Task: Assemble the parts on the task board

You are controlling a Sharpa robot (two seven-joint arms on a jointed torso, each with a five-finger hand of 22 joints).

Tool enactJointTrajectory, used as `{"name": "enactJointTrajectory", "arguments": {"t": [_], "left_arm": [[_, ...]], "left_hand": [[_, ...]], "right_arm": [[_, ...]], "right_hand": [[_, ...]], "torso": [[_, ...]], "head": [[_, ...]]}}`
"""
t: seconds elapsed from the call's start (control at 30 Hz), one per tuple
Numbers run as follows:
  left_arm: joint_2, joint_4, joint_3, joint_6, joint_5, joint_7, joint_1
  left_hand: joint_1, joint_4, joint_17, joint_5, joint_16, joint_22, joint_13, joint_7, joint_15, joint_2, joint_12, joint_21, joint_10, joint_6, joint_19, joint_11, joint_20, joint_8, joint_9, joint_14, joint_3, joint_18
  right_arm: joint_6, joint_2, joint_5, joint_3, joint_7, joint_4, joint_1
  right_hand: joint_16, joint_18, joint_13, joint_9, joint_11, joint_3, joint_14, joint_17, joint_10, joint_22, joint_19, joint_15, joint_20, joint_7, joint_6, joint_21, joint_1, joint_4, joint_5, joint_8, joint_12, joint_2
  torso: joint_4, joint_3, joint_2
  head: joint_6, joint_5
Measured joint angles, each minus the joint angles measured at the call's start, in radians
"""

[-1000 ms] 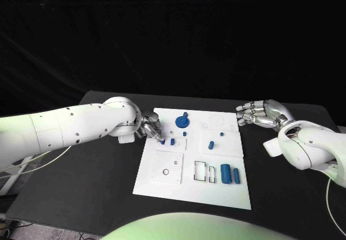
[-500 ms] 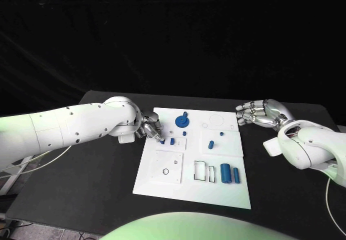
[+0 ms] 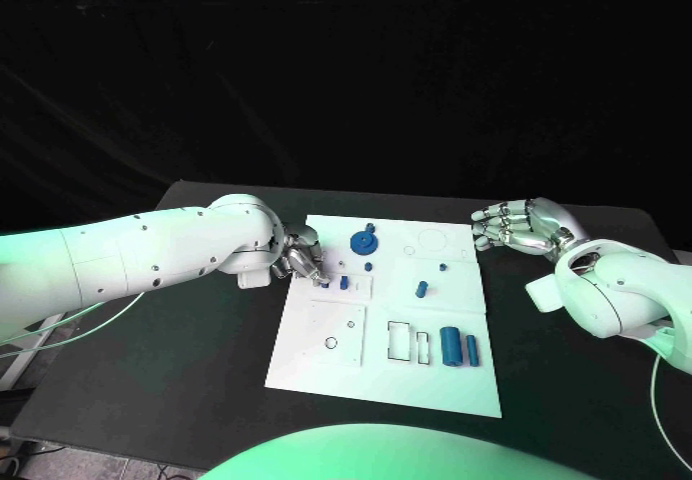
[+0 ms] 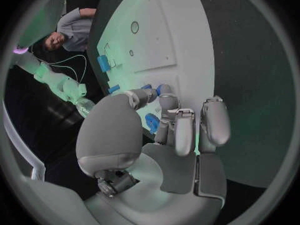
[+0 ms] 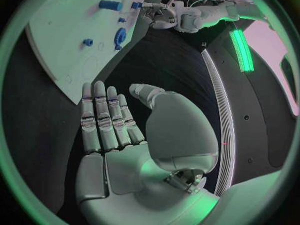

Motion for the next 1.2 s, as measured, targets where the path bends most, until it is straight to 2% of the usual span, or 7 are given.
{"name": "enactJointTrajectory", "arguments": {"t": [0.37, 0.43, 0.5, 0.9, 0.93, 1.0, 1.2], "left_arm": [[0.008, -0.007, -0.001, -0.017, 0.005, -0.011, -0.002], [0.009, -0.01, -0.001, -0.021, 0.007, -0.015, -0.003], [0.01, -0.011, -0.001, -0.025, 0.008, -0.017, -0.003], [0.012, -0.015, -0.001, -0.028, 0.017, -0.032, -0.003], [0.012, -0.015, -0.001, -0.028, 0.017, -0.032, -0.003], [0.012, -0.015, 0.0, -0.028, 0.018, -0.033, -0.003], [0.009, -0.018, -0.002, -0.028, 0.018, -0.039, -0.003]], "left_hand": [[-0.023, 0.0, 0.0, 0.0, 0.0, -0.002, -0.023, -0.002, 0.0, 0.005, -0.018, 0.0, 0.008, 0.005, 0.0, -0.002, 0.0, -0.006, 0.0, 0.0, 0.0, 0.0], [-0.035, -0.023, 0.0, -0.008, -0.002, -0.006, -0.035, 0.0, 0.0, -0.001, -0.029, 0.0, 0.008, 0.001, 0.0, -0.002, 0.0, -0.009, 0.0, 0.0, 0.023, 0.0], [-0.042, -0.025, 0.0, -0.009, -0.005, -0.007, -0.039, -0.001, 0.0, 0.003, -0.032, 0.0, 0.008, -0.006, 0.0, -0.002, 0.0, -0.014, 0.001, 0.0, 0.021, 0.0], [-0.067, -0.027, 0.0, -0.009, -0.005, -0.009, -0.038, -0.007, 0.0, -0.015, -0.032, -0.004, 0.004, -0.012, 0.0, -0.006, 0.0, -0.02, -0.004, 0.0, 0.021, 0.0], [-0.069, -0.043, 0.0, -0.01, -0.005, -0.009, -0.036, -0.007, 0.0, -0.017, -0.032, -0.004, 0.004, -0.012, 0.0, -0.006, 0.0, -0.02, -0.004, 0.0, 0.037, 0.0], [-0.077, -0.045, 0.0, -0.01, -0.005, -0.009, -0.033, -0.008, 0.0, -0.025, -0.032, -0.004, 0.004, -0.011, 0.0, -0.006, 0.0, -0.026, -0.008, 0.0, 0.034, 0.0], [-0.089, 0.064, 0.0, -0.007, -0.005, -0.009, -0.019, -0.003, 0.0, -0.025, -0.032, -0.008, -0.004, 0.01, 0.0, -0.006, 0.0, -0.048, -0.026, 0.0, -0.153, 0.0]], "right_arm": [[0.0, 0.0, 0.0, 0.0, 0.0, 0.0, 0.0], [0.0, -0.001, 0.0, 0.0, 0.0, 0.0, 0.0], [0.0, -0.001, 0.0, 0.0, 0.0, 0.001, 0.0], [0.0, -0.002, 0.0, 0.0, 0.0, 0.001, 0.0], [0.0, -0.002, 0.0, 0.0, 0.0, 0.001, 0.0], [0.0, -0.003, 0.0, 0.0, 0.0, 0.001, 0.0], [0.0, -0.003, 0.0, 0.0, 0.0, 0.001, 0.0]], "right_hand": [[0.0, 0.0, -0.002, -0.001, 0.0, 0.0, 0.0, 0.0, 0.0, -0.004, 0.0, 0.0, 0.0, 0.0, 0.0, 0.0, 0.0, 0.0, 0.0, 0.0, 0.0, 0.0], [0.0, 0.0, -0.002, -0.001, 0.0, 0.0, 0.0, 0.0, 0.0, -0.004, 0.0, 0.0, 0.0, 0.0, 0.0, 0.0, 0.0, 0.0, 0.0, 0.0, 0.0, 0.0], [0.0, 0.0, -0.002, -0.001, 0.0, 0.0, 0.0, -0.001, 0.0, -0.004, 0.0, 0.0, 0.0, 0.0, 0.0, 0.0, 0.0, 0.0, 0.0, 0.0, 0.0, 0.0], [0.0, 0.0, -0.001, -0.001, 0.0, 0.0, 0.0, -0.001, 0.0, -0.004, 0.0, 0.0, 0.0, 0.0, 0.0, 0.0, 0.0, 0.0, 0.0, 0.0, 0.0, 0.0], [0.0, 0.0, -0.001, -0.001, 0.0, 0.0, 0.0, -0.001, 0.0, -0.004, 0.0, 0.0, 0.0, 0.0, 0.0, 0.0, 0.0, 0.0, 0.0, 0.0, 0.0, 0.0], [0.0, 0.0, -0.001, -0.001, 0.0, 0.0, 0.0, -0.001, 0.0, -0.004, 0.0, 0.0, 0.0, 0.0, 0.0, 0.0, 0.0, 0.0, 0.0, 0.0, 0.0, 0.0], [0.0, 0.0, -0.001, -0.001, 0.0, 0.0, 0.0, -0.001, 0.0, -0.004, 0.0, 0.0, 0.0, 0.0, 0.0, 0.0, 0.0, 0.0, 0.0, 0.0, 0.0, 0.0]], "torso": [[0.0002, -0.0001, 0.0], [0.0001, 0.0, 0.0], [0.0, 0.0001, 0.0], [0.0, 0.0005, 0.0], [0.0, 0.0004, 0.0], [0.0, 0.0002, 0.0], [0.0006, -0.0001, -0.001]], "head": [[0.001, -0.002], [0.001, -0.003], [0.002, -0.003], [0.002, -0.005], [0.002, -0.005], [0.002, -0.005], [0.003, -0.006]]}}
